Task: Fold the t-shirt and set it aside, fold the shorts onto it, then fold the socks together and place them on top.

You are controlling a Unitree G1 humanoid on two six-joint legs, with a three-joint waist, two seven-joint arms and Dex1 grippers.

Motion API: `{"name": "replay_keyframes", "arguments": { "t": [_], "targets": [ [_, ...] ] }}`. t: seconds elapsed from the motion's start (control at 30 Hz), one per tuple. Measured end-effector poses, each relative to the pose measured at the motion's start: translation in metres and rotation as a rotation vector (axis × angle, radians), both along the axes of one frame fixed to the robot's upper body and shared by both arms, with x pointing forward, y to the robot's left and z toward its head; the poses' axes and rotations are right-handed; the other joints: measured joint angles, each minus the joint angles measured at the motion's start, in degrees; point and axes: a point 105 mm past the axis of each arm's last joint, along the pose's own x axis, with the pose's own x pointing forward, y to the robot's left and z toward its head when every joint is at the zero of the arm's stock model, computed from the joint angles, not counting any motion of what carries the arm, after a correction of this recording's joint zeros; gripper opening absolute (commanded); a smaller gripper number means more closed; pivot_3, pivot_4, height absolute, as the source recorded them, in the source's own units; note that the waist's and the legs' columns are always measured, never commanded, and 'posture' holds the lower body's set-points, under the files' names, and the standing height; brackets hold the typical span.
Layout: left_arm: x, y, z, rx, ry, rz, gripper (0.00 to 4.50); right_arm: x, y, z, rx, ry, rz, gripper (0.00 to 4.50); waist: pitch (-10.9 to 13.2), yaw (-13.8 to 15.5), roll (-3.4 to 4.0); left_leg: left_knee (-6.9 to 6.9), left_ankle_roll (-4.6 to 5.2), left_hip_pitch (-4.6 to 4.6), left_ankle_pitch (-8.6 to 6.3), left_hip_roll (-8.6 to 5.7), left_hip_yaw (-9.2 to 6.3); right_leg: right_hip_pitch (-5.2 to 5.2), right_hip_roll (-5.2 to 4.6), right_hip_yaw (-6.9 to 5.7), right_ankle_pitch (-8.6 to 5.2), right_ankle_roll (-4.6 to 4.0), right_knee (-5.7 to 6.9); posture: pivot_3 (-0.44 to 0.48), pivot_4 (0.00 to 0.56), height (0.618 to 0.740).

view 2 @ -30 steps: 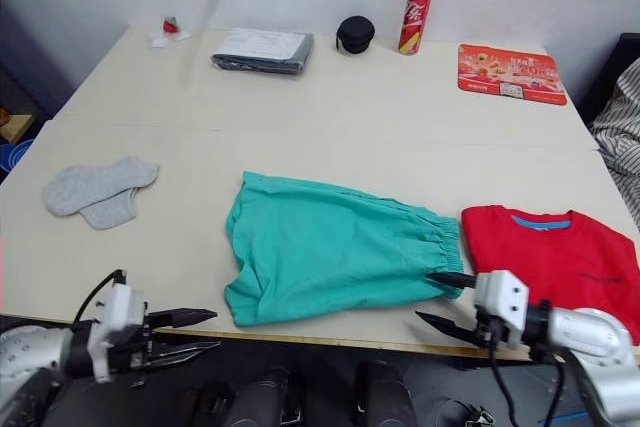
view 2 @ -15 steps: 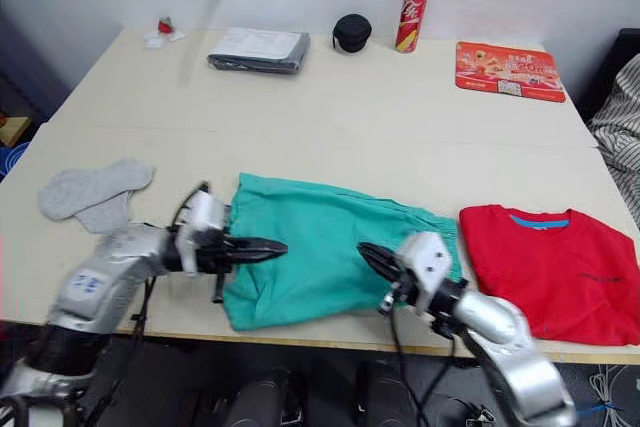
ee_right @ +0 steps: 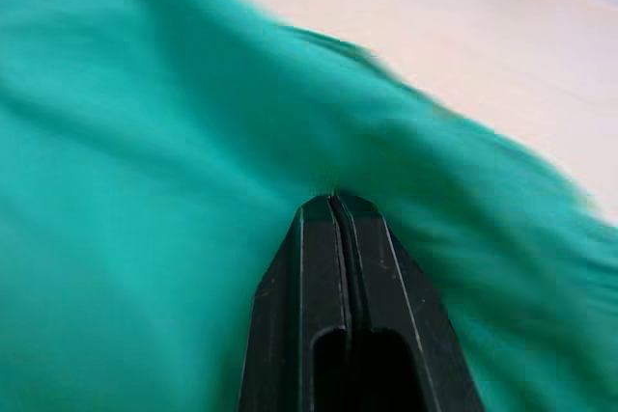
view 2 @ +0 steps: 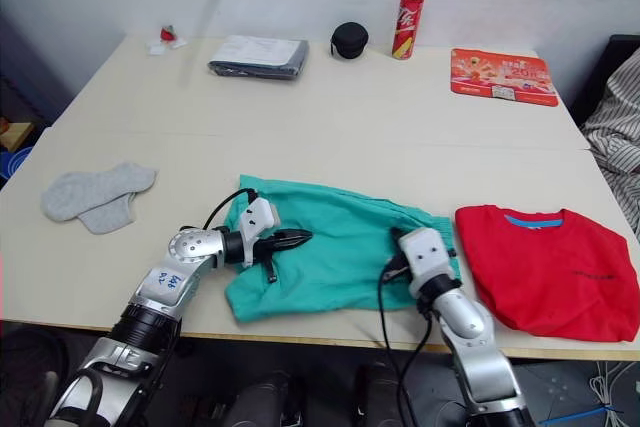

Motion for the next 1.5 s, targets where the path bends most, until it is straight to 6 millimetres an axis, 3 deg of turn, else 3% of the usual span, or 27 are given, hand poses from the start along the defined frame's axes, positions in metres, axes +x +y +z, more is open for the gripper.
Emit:
{"name": "replay_keyframes", "arguments": {
  "t": [0.23,0.33,0.47,0.57,0.63,0.77,0.93,1.0,1.1,1.23,1.37,1.47,1.5],
  "targets": [
    [0.0,0.016,0.002,-0.065,0.023,0.056,0.0,0.012,-0.052,0.004,0.05,-0.035,-0.206,0.01,-0.52,-0.32,0.3,-0.01,-0.01,0.04,0.04,0.01,0.0,0.02,0.0,0.0,-0.02,-0.03,-0.01,0.0,0.15,0.74],
    [-0.005,0.021,0.007,-0.168,0.062,0.04,0.0,0.015,-0.029,0.017,0.129,-0.082,-0.103,0.01,-0.42,-1.19,0.42,-0.07,0.02,-0.1,0.13,0.03,0.0,-0.16,0.01,-0.01,-0.07,-0.08,0.06,0.0,0.15,0.74],
    [-0.007,0.005,0.023,-0.236,0.05,-0.059,0.0,0.008,0.041,0.049,0.163,-0.173,0.215,0.01,-0.35,-1.24,0.42,-0.13,-0.03,-0.29,0.18,0.0,0.01,-0.36,0.04,-0.03,-0.08,-0.06,0.07,0.0,0.15,0.74],
    [0.004,-0.003,0.041,-0.213,-0.021,-0.075,0.0,0.01,0.063,0.047,0.11,-0.172,0.266,0.01,-0.35,-0.65,0.37,-0.1,0.06,-0.34,0.18,-0.09,0.0,-0.35,-0.01,-0.04,-0.06,-0.03,0.01,0.0,0.15,0.74],
    [0.014,-0.005,0.042,-0.189,-0.049,-0.04,0.0,0.014,0.062,0.034,0.074,-0.134,0.236,0.01,-0.35,-0.33,0.36,-0.09,0.13,-0.37,0.14,-0.13,0.01,-0.32,-0.03,-0.04,-0.04,0.0,-0.07,0.0,0.15,0.74],
    [0.039,0.002,0.014,-0.119,-0.004,0.115,0.0,0.015,0.047,-0.002,0.005,-0.037,0.141,0.01,-0.35,0.1,0.35,-0.05,0.19,-0.45,0.1,-0.11,0.04,-0.39,-0.02,-0.05,-0.06,0.05,-0.14,0.0,0.15,0.74],
    [0.043,0.007,0.015,-0.118,-0.024,0.107,0.0,-0.003,0.022,-0.004,-0.022,-0.067,0.12,0.01,-0.36,0.14,0.34,-0.05,0.18,-0.39,0.08,-0.1,0.03,-0.32,-0.02,-0.05,-0.07,0.07,-0.13,0.0,0.15,0.74],
    [0.035,0.007,0.014,-0.151,-0.016,0.055,0.0,-0.015,0.018,0.009,0.034,-0.105,0.147,0.01,-0.36,0.15,0.34,-0.06,0.15,-0.38,0.05,-0.05,0.01,-0.32,-0.01,-0.05,-0.08,0.07,-0.12,0.0,0.15,0.74],
    [0.025,0.0,0.013,-0.177,-0.016,-0.026,0.0,-0.036,0.015,0.036,0.22,-0.127,0.19,0.56,-0.35,0.15,0.35,-0.07,0.14,-0.38,0.05,-0.04,-0.02,-0.33,-0.01,-0.05,-0.08,0.06,-0.12,0.0,0.15,0.74],
    [0.015,-0.012,0.021,-0.248,-0.03,-0.131,0.0,-0.067,-0.003,0.054,0.465,-0.011,0.153,1.95,-0.31,0.55,0.27,-0.07,0.23,-0.45,0.0,-0.05,-0.08,-0.32,-0.05,-0.06,-0.08,0.06,-0.21,0.0,0.15,0.74],
    [0.003,-0.019,0.039,-0.283,-0.073,-0.25,0.0,-0.107,-0.014,0.039,0.707,0.278,0.044,3.41,-0.3,0.65,0.27,-0.12,0.4,-0.46,-0.12,-0.03,-0.11,-0.28,-0.05,-0.09,-0.08,0.06,-0.39,0.0,0.15,0.74],
    [-0.004,-0.02,0.042,-0.259,-0.072,-0.318,0.0,-0.126,-0.016,0.033,0.844,0.404,-0.025,4.46,-0.3,0.27,0.26,-0.12,0.64,-0.44,-0.25,-0.04,-0.09,-0.23,-0.05,-0.09,-0.07,0.08,-0.43,0.0,0.15,0.74],
    [-0.006,-0.021,0.041,-0.247,-0.071,-0.336,0.0,-0.13,-0.018,0.031,0.887,0.42,-0.055,4.46,-0.29,0.26,0.25,-0.13,0.64,-0.42,-0.25,-0.03,-0.09,-0.22,-0.05,-0.09,-0.07,0.08,-0.43,0.0,0.15,0.74]
  ]
}}
